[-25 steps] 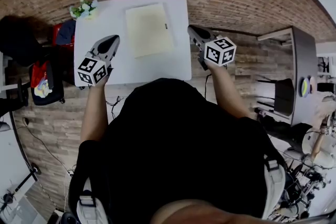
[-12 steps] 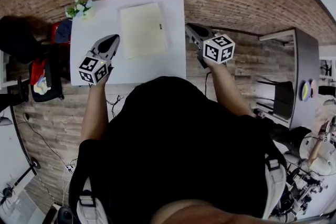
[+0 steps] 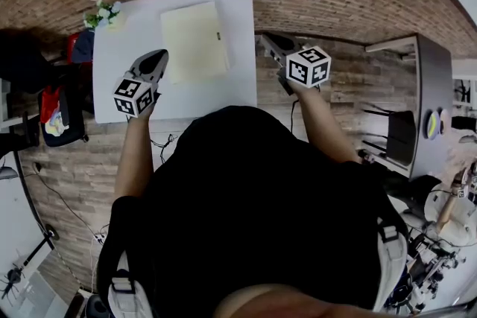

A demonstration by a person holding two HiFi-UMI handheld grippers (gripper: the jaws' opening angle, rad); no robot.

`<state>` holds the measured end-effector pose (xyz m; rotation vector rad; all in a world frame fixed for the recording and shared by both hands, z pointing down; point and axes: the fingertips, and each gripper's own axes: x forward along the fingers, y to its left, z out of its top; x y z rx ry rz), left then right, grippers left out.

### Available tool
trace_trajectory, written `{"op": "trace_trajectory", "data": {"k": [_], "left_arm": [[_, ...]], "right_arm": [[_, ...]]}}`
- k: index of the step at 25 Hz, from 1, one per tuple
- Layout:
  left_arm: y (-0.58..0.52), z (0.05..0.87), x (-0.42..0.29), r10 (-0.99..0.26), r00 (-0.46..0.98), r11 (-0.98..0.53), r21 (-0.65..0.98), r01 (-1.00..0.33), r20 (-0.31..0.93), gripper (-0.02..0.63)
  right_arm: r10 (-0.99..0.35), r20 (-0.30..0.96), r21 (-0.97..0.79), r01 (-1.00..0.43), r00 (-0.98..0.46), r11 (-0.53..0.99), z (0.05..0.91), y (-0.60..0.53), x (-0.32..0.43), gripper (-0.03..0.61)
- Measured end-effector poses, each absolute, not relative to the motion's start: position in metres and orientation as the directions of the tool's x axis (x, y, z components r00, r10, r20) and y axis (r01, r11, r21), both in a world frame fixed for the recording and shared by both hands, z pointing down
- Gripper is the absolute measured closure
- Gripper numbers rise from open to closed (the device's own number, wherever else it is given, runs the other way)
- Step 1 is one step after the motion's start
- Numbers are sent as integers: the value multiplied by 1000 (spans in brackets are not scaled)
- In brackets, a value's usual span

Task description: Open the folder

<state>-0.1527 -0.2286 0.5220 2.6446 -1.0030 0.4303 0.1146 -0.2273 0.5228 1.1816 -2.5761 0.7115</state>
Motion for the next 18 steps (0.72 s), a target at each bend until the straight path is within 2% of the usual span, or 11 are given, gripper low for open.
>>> {"op": "trace_trajectory", "data": {"k": [13, 18], "left_arm": [[-238, 561, -110, -539, 719, -744, 152, -651, 438, 601], [-239, 581, -92, -515, 697, -763, 104, -638, 499, 600]], "right_arm": [[-644, 434, -364, -776, -630, 515, 545, -211, 145, 554], [-646, 442, -371, -783, -622, 500, 552, -204, 155, 554]]}}
